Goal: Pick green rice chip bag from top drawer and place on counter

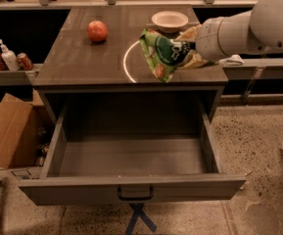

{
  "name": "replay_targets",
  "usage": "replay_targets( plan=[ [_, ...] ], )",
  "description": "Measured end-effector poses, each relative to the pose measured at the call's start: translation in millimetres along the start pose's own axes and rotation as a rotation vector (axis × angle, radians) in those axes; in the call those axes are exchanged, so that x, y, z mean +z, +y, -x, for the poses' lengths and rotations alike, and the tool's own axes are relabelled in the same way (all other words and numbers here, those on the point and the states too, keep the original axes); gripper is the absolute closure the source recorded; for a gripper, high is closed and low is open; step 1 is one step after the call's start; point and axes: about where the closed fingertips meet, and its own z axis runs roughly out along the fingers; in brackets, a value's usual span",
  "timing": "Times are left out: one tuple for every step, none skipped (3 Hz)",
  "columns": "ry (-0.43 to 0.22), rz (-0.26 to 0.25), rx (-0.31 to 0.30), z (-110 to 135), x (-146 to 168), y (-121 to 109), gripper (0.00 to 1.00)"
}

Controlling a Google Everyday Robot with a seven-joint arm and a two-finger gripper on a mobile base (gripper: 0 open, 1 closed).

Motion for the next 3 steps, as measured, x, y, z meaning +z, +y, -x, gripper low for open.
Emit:
replay_targets(
  plan=[
    [-0.066,-0.023,0.067,-9.9,27.8,-23.7,0.82],
    [-0.121,-0.035,0.124,-14.9,62.2,-50.5,0.51],
    [-0.138,-0.031,0.139,-13.6,80.4,-63.3,0.26]
  ],
)
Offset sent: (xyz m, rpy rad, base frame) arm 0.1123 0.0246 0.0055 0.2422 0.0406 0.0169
